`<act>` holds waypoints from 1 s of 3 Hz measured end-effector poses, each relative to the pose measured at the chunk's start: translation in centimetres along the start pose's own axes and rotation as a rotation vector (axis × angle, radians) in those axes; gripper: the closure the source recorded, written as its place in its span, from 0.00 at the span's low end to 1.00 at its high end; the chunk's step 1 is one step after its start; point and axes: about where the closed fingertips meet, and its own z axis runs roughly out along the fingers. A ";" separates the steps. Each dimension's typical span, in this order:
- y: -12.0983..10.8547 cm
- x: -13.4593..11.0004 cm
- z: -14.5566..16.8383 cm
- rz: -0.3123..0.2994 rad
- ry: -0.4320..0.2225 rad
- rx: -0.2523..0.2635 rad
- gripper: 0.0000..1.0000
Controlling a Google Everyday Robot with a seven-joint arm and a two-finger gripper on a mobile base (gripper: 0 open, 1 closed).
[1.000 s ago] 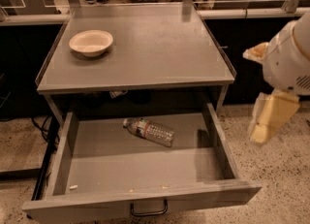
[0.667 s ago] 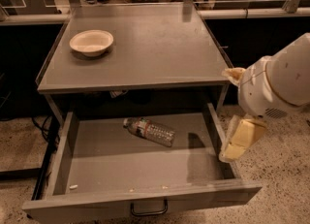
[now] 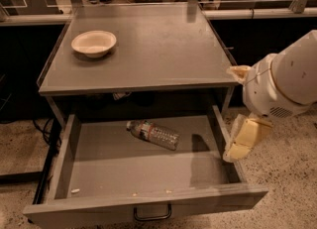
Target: Pick water bottle from top drawer and place on counter
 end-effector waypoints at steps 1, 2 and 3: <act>-0.7 -0.6 3.8 0.028 -0.038 -0.013 0.00; -2.0 -1.0 6.8 0.071 -0.070 0.007 0.00; -1.5 -1.2 8.6 0.121 -0.097 0.014 0.00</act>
Offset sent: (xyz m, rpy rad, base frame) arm 0.0741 0.0366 -0.0764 0.1468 -0.0057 -0.0831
